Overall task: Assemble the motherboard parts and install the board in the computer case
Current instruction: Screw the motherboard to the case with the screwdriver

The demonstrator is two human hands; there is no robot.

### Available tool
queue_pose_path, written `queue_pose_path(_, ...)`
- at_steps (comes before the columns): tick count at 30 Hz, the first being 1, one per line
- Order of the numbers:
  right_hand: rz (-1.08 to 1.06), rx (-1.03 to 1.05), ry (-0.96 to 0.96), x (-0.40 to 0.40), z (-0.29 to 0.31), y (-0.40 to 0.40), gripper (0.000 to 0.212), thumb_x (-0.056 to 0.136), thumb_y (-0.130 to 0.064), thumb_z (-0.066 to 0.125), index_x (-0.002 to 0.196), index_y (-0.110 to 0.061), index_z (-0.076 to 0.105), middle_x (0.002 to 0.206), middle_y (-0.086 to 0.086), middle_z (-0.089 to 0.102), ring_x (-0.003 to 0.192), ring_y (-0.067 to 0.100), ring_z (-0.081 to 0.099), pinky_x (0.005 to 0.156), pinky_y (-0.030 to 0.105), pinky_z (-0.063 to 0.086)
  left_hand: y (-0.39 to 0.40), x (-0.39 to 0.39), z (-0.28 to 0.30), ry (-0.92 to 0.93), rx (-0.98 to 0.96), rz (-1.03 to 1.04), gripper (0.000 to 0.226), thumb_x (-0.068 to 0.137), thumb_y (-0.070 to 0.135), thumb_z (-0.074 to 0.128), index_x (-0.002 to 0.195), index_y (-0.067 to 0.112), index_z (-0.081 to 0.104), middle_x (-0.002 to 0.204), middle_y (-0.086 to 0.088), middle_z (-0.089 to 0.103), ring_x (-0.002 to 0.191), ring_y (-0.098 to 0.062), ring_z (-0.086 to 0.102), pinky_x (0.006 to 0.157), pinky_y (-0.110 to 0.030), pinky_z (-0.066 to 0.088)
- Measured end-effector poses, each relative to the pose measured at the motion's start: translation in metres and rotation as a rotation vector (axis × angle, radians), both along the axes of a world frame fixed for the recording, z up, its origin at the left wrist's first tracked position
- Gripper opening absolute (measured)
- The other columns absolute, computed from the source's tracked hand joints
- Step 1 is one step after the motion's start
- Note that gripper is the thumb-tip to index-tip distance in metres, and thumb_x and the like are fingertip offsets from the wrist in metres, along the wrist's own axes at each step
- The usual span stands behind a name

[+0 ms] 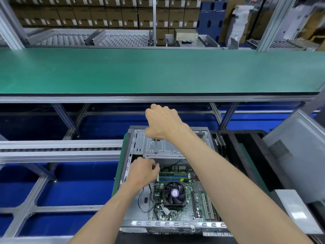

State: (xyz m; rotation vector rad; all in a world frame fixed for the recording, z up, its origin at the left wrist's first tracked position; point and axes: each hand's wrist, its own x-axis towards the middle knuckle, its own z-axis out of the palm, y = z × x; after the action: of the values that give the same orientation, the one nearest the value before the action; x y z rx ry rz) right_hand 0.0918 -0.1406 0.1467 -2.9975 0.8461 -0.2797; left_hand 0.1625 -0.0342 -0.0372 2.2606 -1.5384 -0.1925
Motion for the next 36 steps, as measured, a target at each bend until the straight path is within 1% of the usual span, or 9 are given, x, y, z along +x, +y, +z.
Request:
queue_pose_path(3,0.034,0.086,-0.009,0.002,0.001,0.003,0.012,0.075,-0.013,0.058,0.081,-0.013,0.048,0.083,0.003,0.045,0.072,0.027,0.047,0.062,0.037,0.033,0.0,-0.006,-0.013,0.018,0.311,0.039,0.034,0.09,0.022,0.049,0.057,0.014,0.045,0.059,-0.001,0.051,0.052,-0.018,0.048,0.053,-0.032,0.042)
queue_pose_path(7,-0.076,-0.095,0.006,0.001,-0.005,0.0,0.029,0.095,-0.022,0.056,0.076,-0.013,0.037,0.075,0.0,0.035,0.072,0.029,0.043,0.064,0.038,0.032,0.0,-0.012,-0.023,0.115,0.547,0.036,0.011,0.087,0.003,0.044,0.082,0.009,0.052,0.087,-0.01,0.061,0.071,-0.024,0.056,0.064,-0.037,0.047)
queue_pose_path(9,-0.06,-0.051,0.022,-0.003,-0.001,-0.002,0.023,0.089,-0.027,0.061,0.085,-0.013,0.044,0.08,0.001,0.038,0.073,0.029,0.044,0.064,0.038,0.032,-0.003,-0.013,-0.033,0.128,0.576,0.026,0.034,0.087,0.001,0.041,0.119,0.006,0.055,0.114,-0.018,0.064,0.098,-0.032,0.061,0.08,-0.04,0.051)
queue_pose_path(12,0.01,0.108,0.004,-0.009,0.004,-0.004,0.022,0.076,-0.015,0.061,0.095,-0.01,0.052,0.093,0.004,0.047,0.077,0.029,0.05,0.063,0.037,0.034,-0.005,-0.019,-0.046,0.137,0.594,0.035,0.067,0.089,0.001,0.039,0.154,0.011,0.025,0.133,-0.02,0.056,0.119,-0.034,0.057,0.093,-0.041,0.05)
queue_pose_path(17,-0.063,-0.017,-0.03,-0.012,-0.002,-0.002,0.023,0.094,-0.024,0.059,0.09,-0.013,0.039,0.081,0.001,0.036,0.075,0.029,0.044,0.065,0.038,0.032,-0.006,-0.022,-0.052,0.16,0.582,0.052,0.062,0.09,0.004,0.039,0.15,0.018,0.031,0.127,-0.016,0.058,0.113,-0.032,0.058,0.087,-0.043,0.051)
queue_pose_path(22,0.022,0.117,-0.042,-0.008,0.002,-0.001,0.025,0.076,-0.014,0.062,0.09,-0.011,0.041,0.08,0.001,0.035,0.071,0.026,0.042,0.059,0.036,0.032,-0.007,-0.018,-0.053,0.181,0.559,0.067,0.061,0.088,0.003,0.038,0.148,0.019,0.036,0.115,-0.012,0.063,0.091,-0.027,0.058,0.07,-0.036,0.048)
queue_pose_path(27,-0.054,-0.007,-0.037,-0.005,-0.001,-0.002,0.026,0.088,-0.019,0.063,0.082,-0.012,0.039,0.07,-0.002,0.027,0.072,0.028,0.043,0.063,0.037,0.034,-0.006,-0.015,-0.055,0.195,0.548,0.074,0.063,0.087,0.002,0.035,0.146,0.022,0.038,0.123,-0.011,0.064,0.105,-0.028,0.062,0.081,-0.039,0.053)
queue_pose_path(32,0.004,0.143,-0.031,-0.01,0.005,-0.006,0.018,0.076,-0.014,0.064,0.081,-0.011,0.046,0.084,0.003,0.043,0.071,0.026,0.045,0.057,0.034,0.032,-0.008,-0.015,-0.058,0.205,0.55,0.081,0.071,0.087,0.001,0.034,0.153,0.026,0.03,0.133,-0.012,0.06,0.115,-0.028,0.06,0.086,-0.039,0.053)
queue_pose_path(36,-0.039,0.006,-0.026,-0.008,0.001,-0.002,0.028,0.087,-0.014,0.06,0.074,-0.014,0.035,0.071,-0.001,0.029,0.071,0.028,0.043,0.062,0.037,0.033,-0.008,-0.014,-0.06,0.214,0.541,0.083,0.071,0.087,0.001,0.034,0.154,0.025,0.03,0.136,-0.012,0.059,0.118,-0.028,0.058,0.091,-0.041,0.052)
